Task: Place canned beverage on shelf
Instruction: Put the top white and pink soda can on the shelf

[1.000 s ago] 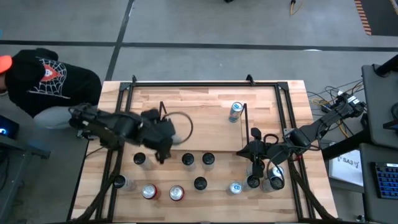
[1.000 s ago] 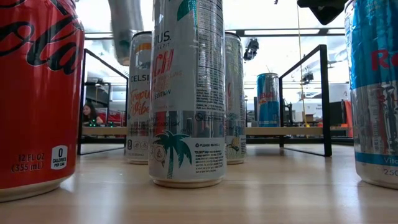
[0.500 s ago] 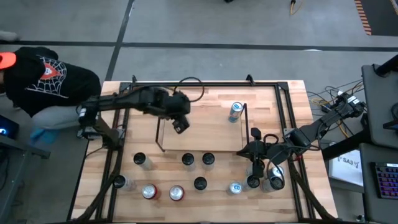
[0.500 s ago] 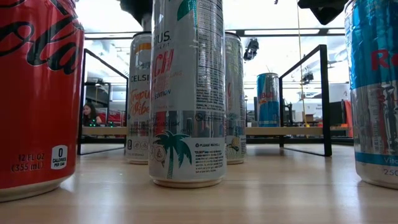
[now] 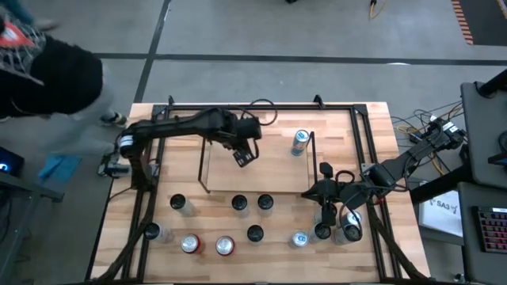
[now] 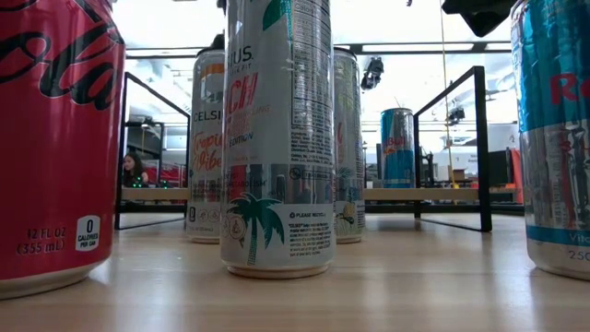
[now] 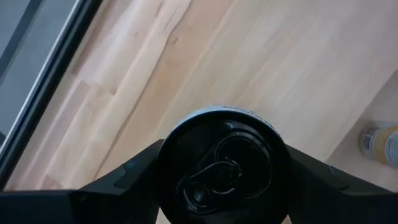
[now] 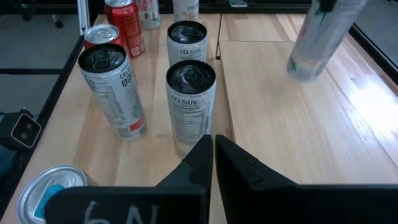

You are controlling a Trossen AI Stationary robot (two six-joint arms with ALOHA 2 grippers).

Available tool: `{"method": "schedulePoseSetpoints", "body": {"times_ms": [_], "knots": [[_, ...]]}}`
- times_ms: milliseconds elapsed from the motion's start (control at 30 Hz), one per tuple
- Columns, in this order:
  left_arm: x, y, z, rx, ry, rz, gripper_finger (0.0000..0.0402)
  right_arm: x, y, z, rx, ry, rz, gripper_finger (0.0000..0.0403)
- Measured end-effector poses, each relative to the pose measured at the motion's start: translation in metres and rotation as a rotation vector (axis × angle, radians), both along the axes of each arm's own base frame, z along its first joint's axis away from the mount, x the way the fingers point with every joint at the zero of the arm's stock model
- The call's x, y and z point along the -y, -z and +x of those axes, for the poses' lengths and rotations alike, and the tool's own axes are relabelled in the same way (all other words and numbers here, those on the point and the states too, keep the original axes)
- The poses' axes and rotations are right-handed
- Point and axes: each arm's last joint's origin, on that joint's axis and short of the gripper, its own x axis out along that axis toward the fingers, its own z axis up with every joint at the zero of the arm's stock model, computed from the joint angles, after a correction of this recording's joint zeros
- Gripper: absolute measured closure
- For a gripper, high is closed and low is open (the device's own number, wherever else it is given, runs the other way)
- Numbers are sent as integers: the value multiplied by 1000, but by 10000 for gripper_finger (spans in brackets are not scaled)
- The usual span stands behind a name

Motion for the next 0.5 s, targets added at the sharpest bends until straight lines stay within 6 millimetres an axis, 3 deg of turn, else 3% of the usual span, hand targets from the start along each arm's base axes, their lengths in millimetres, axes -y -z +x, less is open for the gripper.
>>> {"method": "schedulePoseSetpoints", "body": {"times_ms": [167,500], "knots": [[-1,12,9,-31,19,2,163,0,0,0,0,0,0,394],[-2,17,13,-41,21,9,150,0,0,0,-1,0,0,394]]}}
